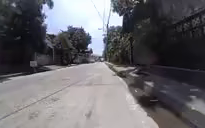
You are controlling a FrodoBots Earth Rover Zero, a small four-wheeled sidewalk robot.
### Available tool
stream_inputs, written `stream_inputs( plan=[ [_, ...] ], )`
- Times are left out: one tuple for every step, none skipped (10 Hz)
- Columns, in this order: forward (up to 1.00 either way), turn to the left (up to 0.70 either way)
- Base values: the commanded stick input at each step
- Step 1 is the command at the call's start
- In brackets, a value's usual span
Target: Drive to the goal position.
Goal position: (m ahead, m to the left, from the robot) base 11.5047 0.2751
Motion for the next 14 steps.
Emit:
stream_inputs(
  plan=[
    [1.00,-0.39],
    [1.00,-0.29],
    [1.00,-0.19],
    [1.00,-0.16],
    [1.00,-0.07],
    [1.00,0.00],
    [1.00,0.00],
    [1.00,0.00],
    [1.00,0.00],
    [1.00,0.00],
    [1.00,0.00],
    [1.00,0.00],
    [1.00,0.00],
    [1.00,0.00]
  ],
)
